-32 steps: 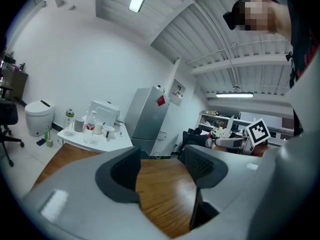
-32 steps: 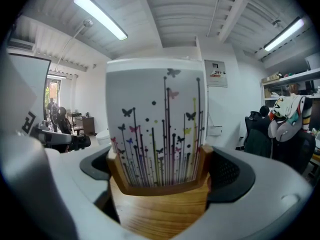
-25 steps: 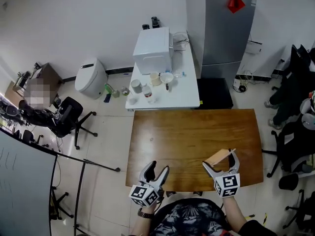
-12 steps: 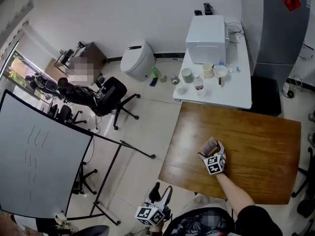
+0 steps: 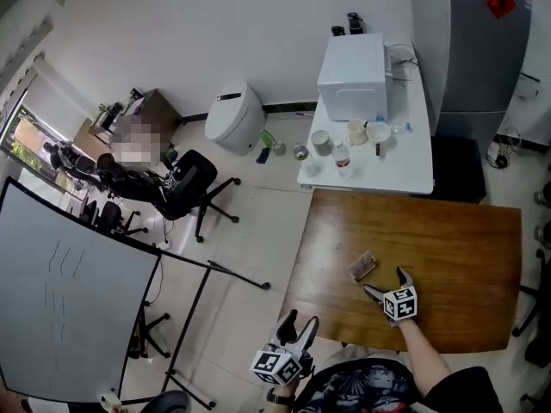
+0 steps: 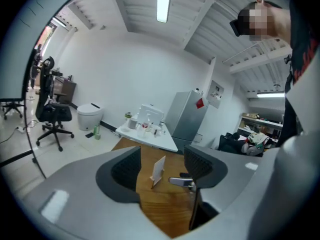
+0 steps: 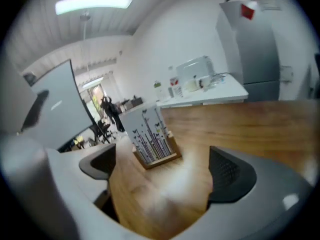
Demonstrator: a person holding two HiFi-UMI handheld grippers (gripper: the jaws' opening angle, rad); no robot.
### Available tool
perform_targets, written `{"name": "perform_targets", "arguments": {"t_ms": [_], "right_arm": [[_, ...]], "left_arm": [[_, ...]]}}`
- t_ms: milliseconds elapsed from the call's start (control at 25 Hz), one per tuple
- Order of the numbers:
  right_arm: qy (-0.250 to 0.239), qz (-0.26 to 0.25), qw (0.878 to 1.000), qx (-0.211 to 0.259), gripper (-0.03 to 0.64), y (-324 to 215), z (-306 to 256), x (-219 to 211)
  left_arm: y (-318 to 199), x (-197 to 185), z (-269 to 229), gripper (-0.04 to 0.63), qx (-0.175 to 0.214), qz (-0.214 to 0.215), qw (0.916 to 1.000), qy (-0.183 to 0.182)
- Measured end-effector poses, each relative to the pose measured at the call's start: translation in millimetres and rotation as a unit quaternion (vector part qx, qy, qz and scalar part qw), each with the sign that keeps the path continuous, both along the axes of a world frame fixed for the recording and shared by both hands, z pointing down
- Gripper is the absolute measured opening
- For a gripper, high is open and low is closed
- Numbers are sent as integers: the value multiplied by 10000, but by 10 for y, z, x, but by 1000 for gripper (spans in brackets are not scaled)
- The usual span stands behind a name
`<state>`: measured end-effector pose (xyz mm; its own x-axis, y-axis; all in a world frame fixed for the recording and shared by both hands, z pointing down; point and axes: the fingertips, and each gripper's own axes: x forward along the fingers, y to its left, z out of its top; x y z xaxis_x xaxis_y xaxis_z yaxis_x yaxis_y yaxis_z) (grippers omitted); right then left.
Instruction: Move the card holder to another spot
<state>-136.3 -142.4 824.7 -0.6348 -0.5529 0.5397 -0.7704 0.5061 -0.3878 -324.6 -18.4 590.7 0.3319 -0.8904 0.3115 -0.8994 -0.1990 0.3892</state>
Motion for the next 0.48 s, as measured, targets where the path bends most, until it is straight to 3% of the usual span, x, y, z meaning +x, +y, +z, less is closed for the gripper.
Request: {"name": "perform_targets", "arguments": {"t_ms": [40,120,160,240,320,480], "right_arm": [[-487,349,9982,-30,538,157,-215,279],[-1365,1086,9847,4,223,511,-693,941],[-1514,1414,9783,101,143,686,-935,1278],[-1161,1888,9740,471,114,995,-1335,1866],[-624,2293,9667,952,8,1203,-1666,2318],[138,2998,9373,1773,0,1408,-2279,2861]], "left_arm": [[-110,110,-13,276,77,230,9997,40],[-320,403,-75,276,286,777,9965,131],[-424,571,-123,276,404,1057,9934,167],[-609,865,-217,276,586,1494,9868,219],[-731,1102,-253,276,709,1802,9807,268],[-763,1592,-291,276,795,2336,9686,293]]}}
